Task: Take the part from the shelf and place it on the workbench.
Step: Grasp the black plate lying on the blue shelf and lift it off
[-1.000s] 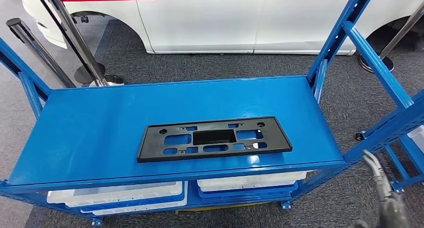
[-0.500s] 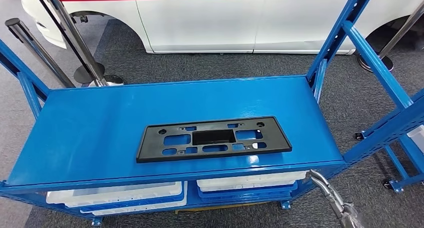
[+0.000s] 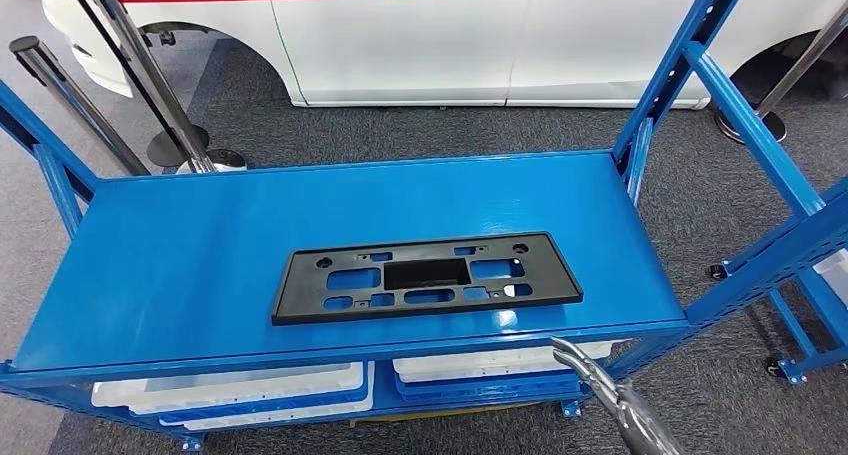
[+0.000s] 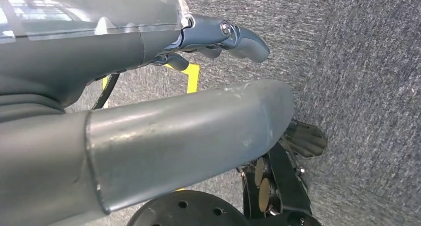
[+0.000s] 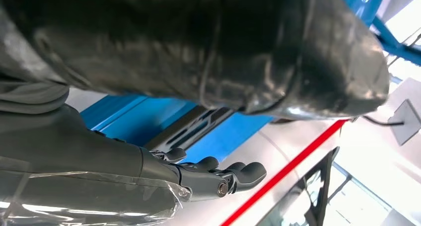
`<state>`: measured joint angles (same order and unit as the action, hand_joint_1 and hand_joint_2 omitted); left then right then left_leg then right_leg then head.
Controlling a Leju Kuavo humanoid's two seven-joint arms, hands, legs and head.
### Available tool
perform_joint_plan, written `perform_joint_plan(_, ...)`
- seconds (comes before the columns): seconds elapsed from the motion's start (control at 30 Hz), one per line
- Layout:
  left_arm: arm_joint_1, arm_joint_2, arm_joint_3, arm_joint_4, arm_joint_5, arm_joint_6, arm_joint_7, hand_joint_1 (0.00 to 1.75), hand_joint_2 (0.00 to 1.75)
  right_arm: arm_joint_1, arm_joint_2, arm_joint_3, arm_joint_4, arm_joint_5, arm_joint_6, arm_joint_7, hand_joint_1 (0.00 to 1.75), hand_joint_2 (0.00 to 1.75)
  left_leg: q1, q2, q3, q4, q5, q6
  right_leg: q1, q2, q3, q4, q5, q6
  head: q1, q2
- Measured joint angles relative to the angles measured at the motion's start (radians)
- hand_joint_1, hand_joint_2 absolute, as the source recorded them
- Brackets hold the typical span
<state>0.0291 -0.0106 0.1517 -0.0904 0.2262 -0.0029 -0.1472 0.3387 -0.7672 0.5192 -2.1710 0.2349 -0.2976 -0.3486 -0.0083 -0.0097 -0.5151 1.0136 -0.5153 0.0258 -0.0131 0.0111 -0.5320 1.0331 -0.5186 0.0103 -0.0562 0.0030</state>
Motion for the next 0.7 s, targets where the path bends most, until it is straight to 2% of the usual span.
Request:
perform_joint_plan(0.13, 0.000, 0.004, -0.015, -0.008, -0.008, 0.000, 0.011, 0.00, 0.00, -0.080, 0.104, 0.017, 0.075, -0.004, 0.074, 0.001, 0.00, 1.75, 0.001, 0.000, 0.000, 0.000, 0.000, 0.000, 0.001, 0.000, 0.000, 0.000, 0.000, 0.000, 0.000, 0.000)
perform_joint_plan(0.27, -0.001, 0.010, -0.029, -0.015, -0.016, -0.004, 0.019, 0.00, 0.00, -0.136, 0.207, 0.033, 0.133, 0.018, 0.101, 0.025, 0.00, 1.75, 0.001, 0.000, 0.000, 0.000, 0.000, 0.000, 0.001, 0.000, 0.000, 0.001, 0.000, 0.000, 0.000, 0.000)
perform_joint_plan(0.37, -0.001, 0.015, -0.037, -0.018, -0.018, -0.004, 0.022, 0.00, 0.00, -0.159, 0.256, 0.045, 0.159, 0.027, 0.104, 0.041, 0.00, 1.75, 0.001, 0.000, 0.000, 0.000, 0.000, -0.001, 0.001, 0.000, 0.000, 0.001, 0.000, 0.000, 0.000, 0.000)
perform_joint_plan(0.7, 0.000, 0.018, -0.040, -0.021, -0.009, 0.002, 0.024, 0.00, 0.00, -0.181, 0.331, 0.047, 0.186, 0.014, 0.119, 0.096, 0.00, 1.75, 0.001, 0.000, 0.000, 0.000, 0.000, 0.000, 0.000, 0.000, 0.000, 0.000, 0.000, 0.000, 0.000, 0.000)
